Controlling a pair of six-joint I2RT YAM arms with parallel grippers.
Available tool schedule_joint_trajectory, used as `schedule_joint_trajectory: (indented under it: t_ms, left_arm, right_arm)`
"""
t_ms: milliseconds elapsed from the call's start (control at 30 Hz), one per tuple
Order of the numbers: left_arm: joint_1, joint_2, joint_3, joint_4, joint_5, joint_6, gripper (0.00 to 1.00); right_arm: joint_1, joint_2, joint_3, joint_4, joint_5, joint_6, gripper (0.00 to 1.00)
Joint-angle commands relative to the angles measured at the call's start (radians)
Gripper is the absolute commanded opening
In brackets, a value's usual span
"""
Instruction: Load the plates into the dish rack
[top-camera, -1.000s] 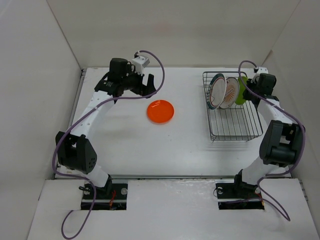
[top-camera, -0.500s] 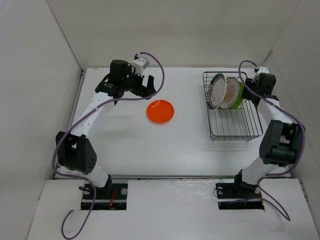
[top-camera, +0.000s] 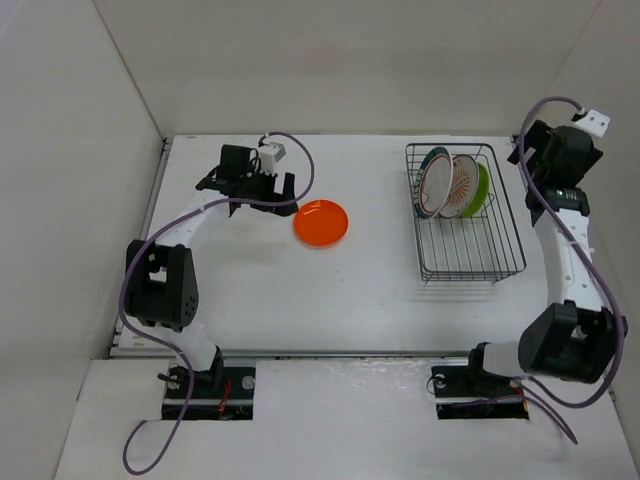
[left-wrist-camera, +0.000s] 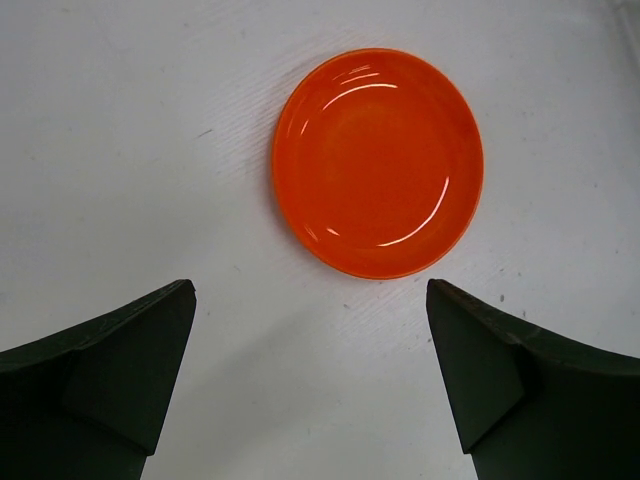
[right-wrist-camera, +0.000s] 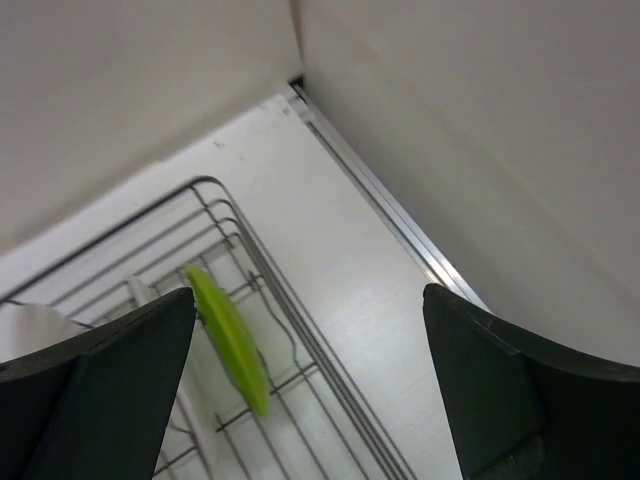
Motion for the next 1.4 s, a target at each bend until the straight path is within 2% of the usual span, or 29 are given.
schedule_joint_trajectory:
  t_ms: [0, 200, 433, 567, 667, 700, 800, 867, 933, 967, 1067, 1100, 1200, 1300, 1333, 1367]
  left_arm:
    - [0.01, 0.035, 0.002, 0.047, 0.056, -0.015, 1.0]
    - [0.01, 0.194, 0.089, -0.014, 0.151, -0.024, 1.0]
    - [0.01, 0.34, 0.177, -0.027, 0.162, -0.054, 0.99]
    - [0.01, 0.412, 0.235, -0.059, 0.162, -0.067, 0.93]
    - [0.01, 0.449, 0.27, -0.07, 0.181, -0.067, 0.8]
    - [0.01, 0.458, 0.29, -0.07, 0.181, -0.067, 0.65]
    - [0.001, 0.49, 0.327, -0.11, 0.204, -0.067, 0.55]
    - [0.001, 0.504, 0.327, -0.11, 0.204, -0.067, 0.53]
    - [-0.008, 0.515, 0.327, -0.119, 0.204, -0.067, 0.43]
    - [-0.008, 0.515, 0.327, -0.119, 0.204, -0.067, 0.32]
    - [-0.008, 0.524, 0.336, -0.128, 0.194, -0.067, 0.12]
    - [-0.008, 0.533, 0.336, -0.142, 0.207, -0.058, 0.0]
    - [-0.008, 0.542, 0.405, -0.215, 0.283, 0.004, 0.0]
    - [0.022, 0.514, 0.463, -0.341, 0.464, 0.115, 0.0]
    - [0.022, 0.497, 0.473, -0.341, 0.464, 0.116, 0.0]
    - [0.038, 0.475, 0.473, -0.375, 0.527, 0.161, 0.0]
  right_arm:
    - [0.006, -0.105, 0.022, 0.021, -0.101, 0.075, 1.0]
    - [0.017, -0.287, -0.066, 0.133, -0.588, 0.075, 1.0]
    - [0.078, -0.362, -0.077, 0.159, -0.878, 0.135, 1.0]
    - [0.145, -0.412, -0.112, 0.159, -0.878, 0.153, 1.0]
    - [0.159, -0.444, -0.141, 0.159, -0.869, 0.163, 1.0]
    - [0.174, -0.444, -0.15, 0.168, -0.869, 0.163, 1.0]
    - [0.198, -0.444, -0.173, 0.169, -0.869, 0.163, 1.0]
    - [0.198, -0.444, -0.184, 0.169, -0.869, 0.163, 1.0]
    - [0.198, -0.444, -0.195, 0.169, -0.869, 0.163, 1.0]
    - [0.208, -0.444, -0.195, 0.169, -0.869, 0.172, 1.0]
    - [0.218, -0.435, -0.218, 0.169, -0.869, 0.172, 1.0]
    - [0.23, -0.421, -0.228, 0.169, -0.869, 0.172, 1.0]
    - [0.271, -0.395, -0.303, 0.208, -0.886, 0.163, 1.0]
    - [0.311, -0.384, -0.388, 0.3, -0.948, 0.163, 1.0]
    - [0.322, -0.384, -0.4, 0.317, -0.948, 0.163, 1.0]
    - [0.332, -0.384, -0.409, 0.33, -0.948, 0.163, 1.0]
